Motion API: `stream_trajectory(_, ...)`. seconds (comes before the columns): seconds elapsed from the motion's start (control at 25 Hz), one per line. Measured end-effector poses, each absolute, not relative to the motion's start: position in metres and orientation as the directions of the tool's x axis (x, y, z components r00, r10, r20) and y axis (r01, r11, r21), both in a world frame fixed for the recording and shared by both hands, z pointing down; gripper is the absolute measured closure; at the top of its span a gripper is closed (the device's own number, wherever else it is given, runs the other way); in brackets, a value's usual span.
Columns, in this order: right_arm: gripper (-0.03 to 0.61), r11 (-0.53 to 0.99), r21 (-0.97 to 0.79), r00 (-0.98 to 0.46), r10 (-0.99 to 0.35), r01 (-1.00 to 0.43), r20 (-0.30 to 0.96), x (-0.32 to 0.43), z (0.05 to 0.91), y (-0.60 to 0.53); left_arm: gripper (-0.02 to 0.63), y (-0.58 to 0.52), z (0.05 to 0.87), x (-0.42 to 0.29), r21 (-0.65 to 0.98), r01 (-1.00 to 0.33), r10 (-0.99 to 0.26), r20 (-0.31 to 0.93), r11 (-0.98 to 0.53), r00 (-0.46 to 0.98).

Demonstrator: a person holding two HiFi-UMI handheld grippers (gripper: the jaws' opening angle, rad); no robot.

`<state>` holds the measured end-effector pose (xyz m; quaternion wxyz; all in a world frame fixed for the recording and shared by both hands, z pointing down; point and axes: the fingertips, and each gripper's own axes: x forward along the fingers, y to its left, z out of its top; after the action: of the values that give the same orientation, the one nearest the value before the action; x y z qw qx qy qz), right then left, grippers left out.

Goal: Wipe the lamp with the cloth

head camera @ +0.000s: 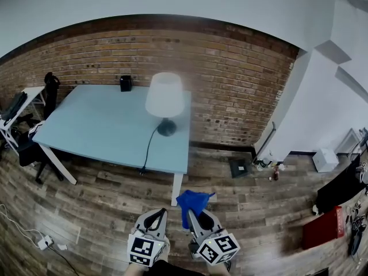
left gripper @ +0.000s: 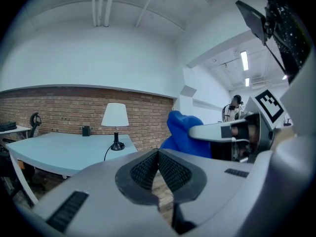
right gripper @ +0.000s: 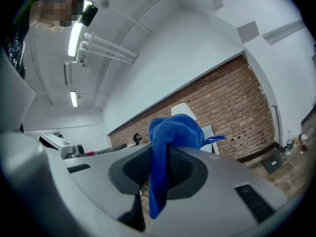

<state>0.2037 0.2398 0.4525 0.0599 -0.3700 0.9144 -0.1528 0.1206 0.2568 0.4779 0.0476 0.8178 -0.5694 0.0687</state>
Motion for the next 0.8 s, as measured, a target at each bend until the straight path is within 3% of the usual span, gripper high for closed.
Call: stream_trajectory(0.8, 0.517, 0.680, -0.268, -0.710, -0.703, -0.683, 0.024, 0.126, 0.431, 0.038, 0.604, 0.050, 0.453, 0.040, 0.023, -0.935, -0.926, 0.127, -0.355, 0.354)
